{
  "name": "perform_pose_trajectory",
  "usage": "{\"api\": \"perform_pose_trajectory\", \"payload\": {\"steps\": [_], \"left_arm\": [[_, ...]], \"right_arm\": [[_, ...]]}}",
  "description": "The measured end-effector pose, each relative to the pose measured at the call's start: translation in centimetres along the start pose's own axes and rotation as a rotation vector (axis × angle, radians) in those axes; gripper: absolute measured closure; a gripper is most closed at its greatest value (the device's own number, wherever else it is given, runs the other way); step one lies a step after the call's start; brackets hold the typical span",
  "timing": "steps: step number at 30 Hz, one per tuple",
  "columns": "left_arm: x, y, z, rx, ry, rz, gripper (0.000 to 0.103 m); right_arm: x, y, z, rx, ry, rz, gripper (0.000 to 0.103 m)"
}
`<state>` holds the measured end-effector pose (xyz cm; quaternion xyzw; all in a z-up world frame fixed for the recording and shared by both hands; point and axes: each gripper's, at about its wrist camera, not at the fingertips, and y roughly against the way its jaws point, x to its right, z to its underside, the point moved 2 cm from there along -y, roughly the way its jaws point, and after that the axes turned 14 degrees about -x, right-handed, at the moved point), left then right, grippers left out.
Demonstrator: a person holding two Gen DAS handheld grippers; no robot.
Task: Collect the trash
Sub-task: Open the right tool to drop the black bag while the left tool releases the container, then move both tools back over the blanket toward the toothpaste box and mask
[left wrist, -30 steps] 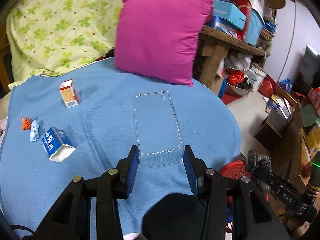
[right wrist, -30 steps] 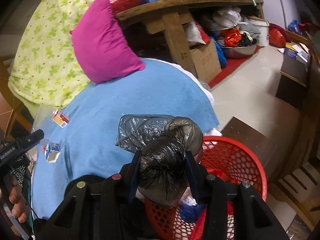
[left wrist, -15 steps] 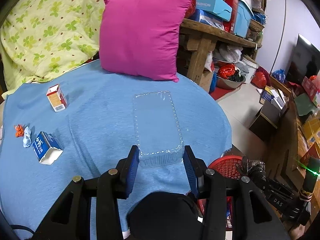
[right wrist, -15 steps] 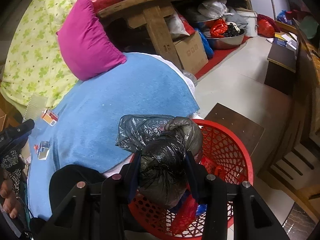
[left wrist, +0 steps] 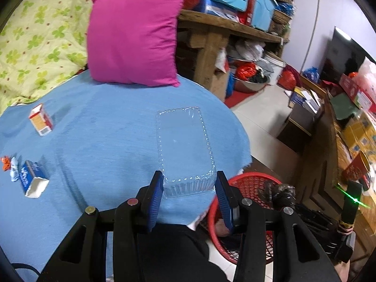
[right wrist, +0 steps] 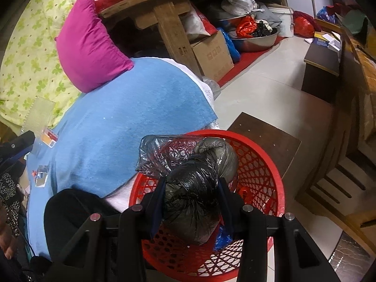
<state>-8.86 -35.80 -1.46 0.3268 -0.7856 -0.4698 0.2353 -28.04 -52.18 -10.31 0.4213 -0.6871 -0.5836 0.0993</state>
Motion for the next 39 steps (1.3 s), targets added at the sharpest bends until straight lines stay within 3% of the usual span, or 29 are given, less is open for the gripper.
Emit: {"api": "perform_pose_trajectory", "payload": {"steps": [14, 15, 18, 19, 39], "left_arm": [[5.0, -3.6, 0.1, -0.093, -0.108, 0.079, 0.057], [5.2, -3.9, 0.1, -0.101, -0.114, 0.084, 0.057], [5.8, -4.5, 0.1, -0.118, -0.135, 0.092, 0.057], [6.0, -4.6, 0.1, -0.123, -0.14, 0.095, 0.057], [11.2, -8.8, 0.1, -0.247, -0.253, 0.138, 0.051]], "right_arm": [[2.6, -0.8, 0.7, -0.028, -0.039, 0.029, 0.056], [2.7, -0.9, 0.7, -0.031, -0.039, 0.031, 0.053], [2.8, -1.1, 0.8, -0.037, -0.042, 0.022, 0.018], [2.8, -1.1, 0.8, -0.03, -0.044, 0.031, 0.016], [3.8, 4.9, -1.4, 0.179, -0.039, 0.096, 0.016]]}}
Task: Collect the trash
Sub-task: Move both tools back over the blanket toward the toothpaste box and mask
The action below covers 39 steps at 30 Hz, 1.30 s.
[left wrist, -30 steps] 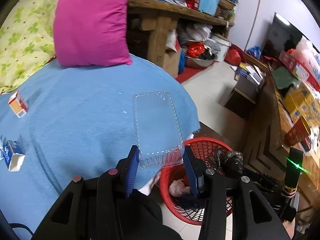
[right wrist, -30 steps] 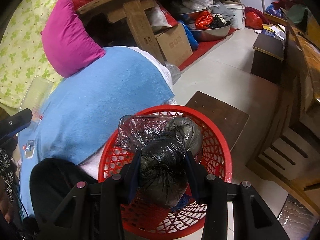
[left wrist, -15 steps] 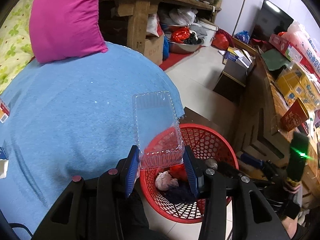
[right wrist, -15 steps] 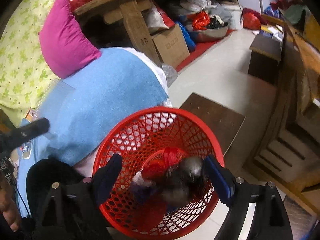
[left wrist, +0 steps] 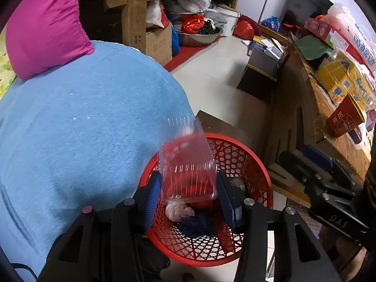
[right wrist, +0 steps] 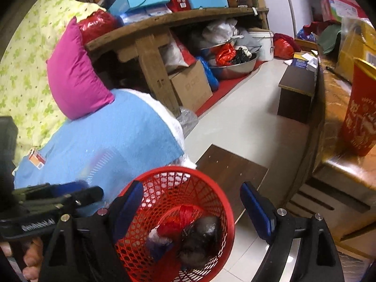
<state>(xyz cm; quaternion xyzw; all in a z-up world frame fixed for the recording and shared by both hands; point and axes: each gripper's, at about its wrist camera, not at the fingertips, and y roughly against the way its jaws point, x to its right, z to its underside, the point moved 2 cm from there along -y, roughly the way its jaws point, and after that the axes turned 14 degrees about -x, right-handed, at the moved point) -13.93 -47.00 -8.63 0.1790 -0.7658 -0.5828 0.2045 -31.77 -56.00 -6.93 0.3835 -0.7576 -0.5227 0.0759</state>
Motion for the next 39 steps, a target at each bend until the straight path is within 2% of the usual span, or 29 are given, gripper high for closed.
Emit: {"api": "perform_pose_trajectory", "payload": {"steps": [2, 3, 7, 14, 19, 26, 28, 33, 39], "left_arm": [[-0.1, -0.1, -0.1, -0.008, 0.004, 0.001, 0.033], [0.0, -0.2, -0.2, -0.008, 0.003, 0.003, 0.031], [0.2, -0.1, -0.3, -0.014, -0.011, 0.012, 0.03], [-2.6, 2.8, 0.5, 0.061, 0.046, -0.003, 0.03], [-8.0, 6.0, 2.3, 0.137, 0.168, -0.022, 0.03], [-19.2, 10.5, 7.8, 0.243, 0.437, -0.079, 0.029], [-22.7, 11.5, 9.8, 0.262, 0.52, -0.111, 0.029], [-28.2, 12.8, 13.7, 0.283, 0.647, -0.188, 0.029], [-34.4, 14.1, 20.1, 0.312, 0.812, -0.265, 0.029]], "right_arm": [[0.3, 0.4, -0.2, 0.018, -0.006, 0.011, 0.016], [0.4, 0.5, -0.1, 0.022, -0.009, 0.011, 0.016], [0.6, 0.5, 0.0, 0.023, -0.017, 0.021, 0.016], [-0.7, 0.3, -0.4, 0.024, 0.004, 0.02, 0.016], [-4.7, -0.2, -1.4, 0.029, 0.083, -0.017, 0.016], [-11.9, 0.2, -3.1, 0.063, 0.203, -0.074, 0.016], [-13.5, 0.5, -3.4, 0.081, 0.233, -0.076, 0.015], [-17.6, 0.4, -3.9, 0.086, 0.296, -0.104, 0.012], [-24.7, -1.0, -3.0, 0.041, 0.441, -0.17, 0.012]]}}
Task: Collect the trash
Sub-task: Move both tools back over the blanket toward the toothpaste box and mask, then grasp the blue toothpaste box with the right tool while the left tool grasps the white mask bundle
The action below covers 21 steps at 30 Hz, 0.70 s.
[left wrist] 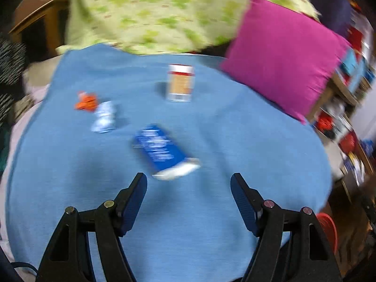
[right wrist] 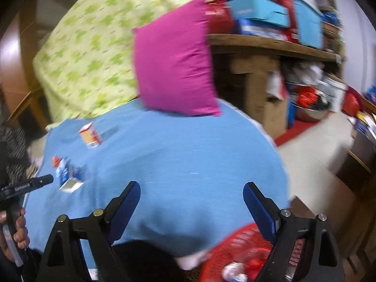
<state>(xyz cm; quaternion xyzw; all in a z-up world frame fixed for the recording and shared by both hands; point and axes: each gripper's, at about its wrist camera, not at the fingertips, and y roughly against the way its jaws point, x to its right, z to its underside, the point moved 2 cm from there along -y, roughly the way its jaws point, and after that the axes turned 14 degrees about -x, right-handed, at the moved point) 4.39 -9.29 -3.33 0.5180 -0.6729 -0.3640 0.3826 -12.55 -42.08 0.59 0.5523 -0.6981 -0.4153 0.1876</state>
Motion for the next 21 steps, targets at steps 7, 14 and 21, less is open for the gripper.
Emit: {"api": "perform_pose_trajectory", "payload": {"steps": [7, 14, 21], "left_arm": [[-8.8, -0.8, -0.1, 0.005, 0.167, -0.073, 0.029], [-13.4, -2.5, 0.0, -0.007, 0.262, -0.104, 0.029], [-15.1, -3.4, -0.3, -0.016, 0.285, -0.101, 0.029]], "right_arm": [[-11.2, -4.0, -1.4, -0.061, 0.212, -0.143, 0.012], [-23.4, -8.4, -0.9, -0.109, 0.466, -0.228, 0.012], [-30.8, -14.8, 0.4, -0.177, 0.619, -0.22, 0.012]]}}
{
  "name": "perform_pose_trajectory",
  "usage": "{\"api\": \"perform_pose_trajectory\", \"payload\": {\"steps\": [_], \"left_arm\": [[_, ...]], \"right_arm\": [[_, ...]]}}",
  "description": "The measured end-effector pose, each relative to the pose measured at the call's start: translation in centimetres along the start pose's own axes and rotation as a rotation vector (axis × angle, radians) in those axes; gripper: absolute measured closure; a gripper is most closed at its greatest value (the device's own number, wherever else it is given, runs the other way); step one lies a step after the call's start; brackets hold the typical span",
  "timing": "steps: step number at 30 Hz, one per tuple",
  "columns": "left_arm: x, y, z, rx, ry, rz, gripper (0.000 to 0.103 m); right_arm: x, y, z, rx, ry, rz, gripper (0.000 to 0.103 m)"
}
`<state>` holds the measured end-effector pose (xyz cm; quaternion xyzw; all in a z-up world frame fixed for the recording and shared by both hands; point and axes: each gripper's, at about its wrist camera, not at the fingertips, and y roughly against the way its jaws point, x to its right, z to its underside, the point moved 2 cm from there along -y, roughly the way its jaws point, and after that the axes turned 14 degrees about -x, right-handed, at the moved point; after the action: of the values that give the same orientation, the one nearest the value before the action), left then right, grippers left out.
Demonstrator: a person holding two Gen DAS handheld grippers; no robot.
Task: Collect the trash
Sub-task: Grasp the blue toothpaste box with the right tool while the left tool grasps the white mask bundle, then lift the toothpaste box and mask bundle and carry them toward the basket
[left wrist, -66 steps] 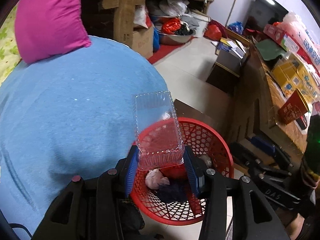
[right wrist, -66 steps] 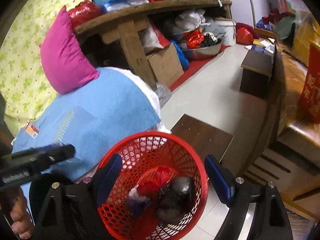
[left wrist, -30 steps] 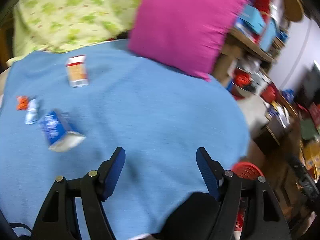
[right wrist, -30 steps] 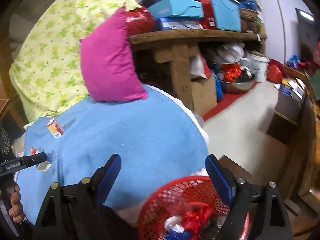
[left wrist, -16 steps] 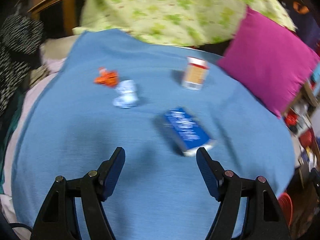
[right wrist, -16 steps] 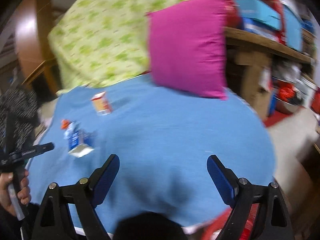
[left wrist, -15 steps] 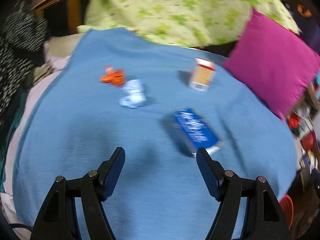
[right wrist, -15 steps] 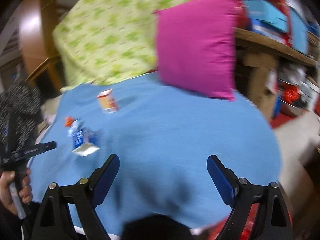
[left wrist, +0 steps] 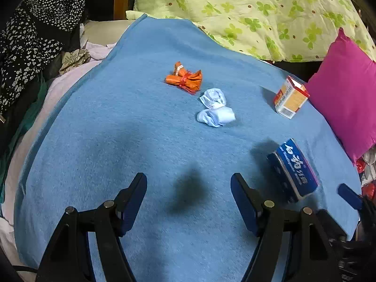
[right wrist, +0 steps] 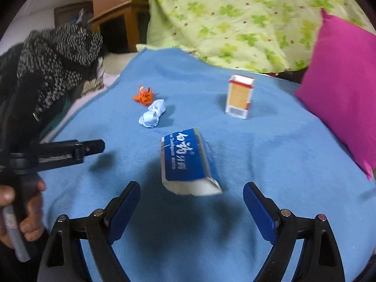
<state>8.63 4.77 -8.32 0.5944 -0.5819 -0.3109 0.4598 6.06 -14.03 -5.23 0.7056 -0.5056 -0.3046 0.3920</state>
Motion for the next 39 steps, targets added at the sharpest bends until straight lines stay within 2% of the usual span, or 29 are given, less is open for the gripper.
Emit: {"api": "perform_pose_trajectory", "payload": {"steps": [6, 9, 11, 12, 19, 25, 27, 28, 32, 39], "left_arm": [[-0.1, -1.0, -1.7, -0.004, -0.002, 0.01, 0.029], [0.5, -1.4, -2.7, -0.001, -0.017, 0.01, 0.029], [1.0, -1.8, -3.5, -0.003, -0.024, 0.014, 0.029], [1.3, -2.1, -4.0, -0.006, -0.027, 0.018, 0.029], [3.9, -4.5, -8.1, -0.023, -0.045, 0.037, 0.029], [5.4, -8.6, -11.1, -0.081, -0.042, -0.028, 0.029], [5.5, -9.6, -11.4, -0.108, -0.047, -0.047, 0.047], [5.4, -9.9, -11.4, -0.125, -0.049, -0.053, 0.062], [5.1, -9.3, -11.1, -0.124, -0.046, -0.059, 0.066], [4.0, -4.9, -7.9, -0.072, -0.043, -0.04, 0.067]], "right_arm": [[-0.6, -3.9, -1.9, -0.032, 0.033, 0.037, 0.012], [0.2, -5.0, -2.5, -0.041, 0.011, 0.022, 0.014], [1.0, -5.3, -2.7, -0.036, -0.015, 0.002, 0.038], [1.3, -5.5, -2.8, -0.041, -0.029, -0.006, 0.04], [2.9, -4.9, -2.5, -0.011, -0.082, -0.06, 0.042], [4.1, -3.3, -1.7, 0.025, -0.127, -0.085, 0.042], [4.5, -2.8, -1.4, 0.034, -0.135, -0.089, 0.042], [4.7, -2.5, -1.2, 0.037, -0.141, -0.092, 0.042], [5.0, -2.1, -0.9, 0.04, -0.156, -0.095, 0.042], [4.9, -0.5, 0.0, 0.057, -0.175, -0.09, 0.042]]}}
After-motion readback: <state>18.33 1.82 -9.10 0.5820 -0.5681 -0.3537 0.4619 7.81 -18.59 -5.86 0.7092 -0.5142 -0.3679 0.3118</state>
